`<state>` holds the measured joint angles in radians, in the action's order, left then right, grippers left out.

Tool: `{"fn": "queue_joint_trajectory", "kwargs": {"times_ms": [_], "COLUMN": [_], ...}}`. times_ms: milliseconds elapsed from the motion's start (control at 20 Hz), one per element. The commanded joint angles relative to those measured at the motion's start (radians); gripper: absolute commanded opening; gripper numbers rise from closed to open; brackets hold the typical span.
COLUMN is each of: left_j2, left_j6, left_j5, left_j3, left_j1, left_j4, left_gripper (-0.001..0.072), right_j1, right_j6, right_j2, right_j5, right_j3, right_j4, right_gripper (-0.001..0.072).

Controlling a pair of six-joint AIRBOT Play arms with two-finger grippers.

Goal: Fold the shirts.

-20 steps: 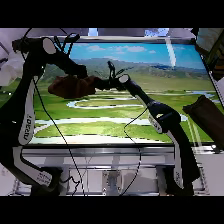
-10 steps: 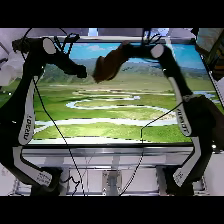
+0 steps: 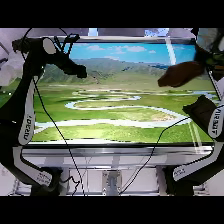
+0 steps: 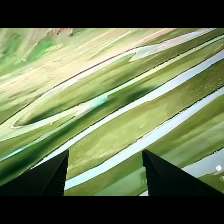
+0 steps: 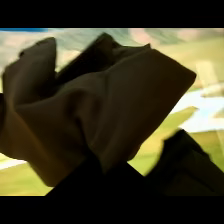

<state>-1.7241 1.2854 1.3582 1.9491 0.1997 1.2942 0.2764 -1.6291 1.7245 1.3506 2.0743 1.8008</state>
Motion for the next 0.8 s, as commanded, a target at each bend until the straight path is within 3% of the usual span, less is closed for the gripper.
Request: {"fn": "queue_joint_trajectory", "kwargs": {"times_ms": [0,150,350,400,500,550,750], "left_j2": [0.0,0.0,0.0,0.0,0.0,0.0,0.0], "left_j6": [0.001,0.001,0.033,0.047,0.066,0.072,0.097], "left_j5": [0.0,-0.003,-0.018,-0.029,-0.048,-0.057,-0.085], "left_j3": [0.0,0.0,0.0,0.0,0.0,0.0,0.0], "left_j1": [-0.001,-0.001,0.0,0.0,0.0,0.0,0.0], "left_j4": [0.0,0.0,-0.007,-0.015,-0.027,-0.038,-0.046], "left_gripper": [0.0535,0.0535,0.0535,0.0535,0.0535,0.0535,0.0535], "right_j1": [0.186,0.367,0.62,0.676,0.764,0.8,0.899], "right_j6": [0.12,0.134,0.133,0.12,0.115,0.115,0.106], "right_j2": [-0.008,-0.011,-0.013,-0.013,-0.013,-0.013,-0.013], "right_j5": [0.232,0.362,0.486,0.486,0.486,0.486,0.47], "right_j3": [-0.003,-0.003,-0.06,-0.074,-0.082,-0.082,-0.082], "right_j4": [0.211,0.209,-0.036,-0.108,-0.214,-0.238,-0.32], "right_gripper": [0.0023,0.0023,0.0028,0.0113,0.0454,0.0501,0.05]}}
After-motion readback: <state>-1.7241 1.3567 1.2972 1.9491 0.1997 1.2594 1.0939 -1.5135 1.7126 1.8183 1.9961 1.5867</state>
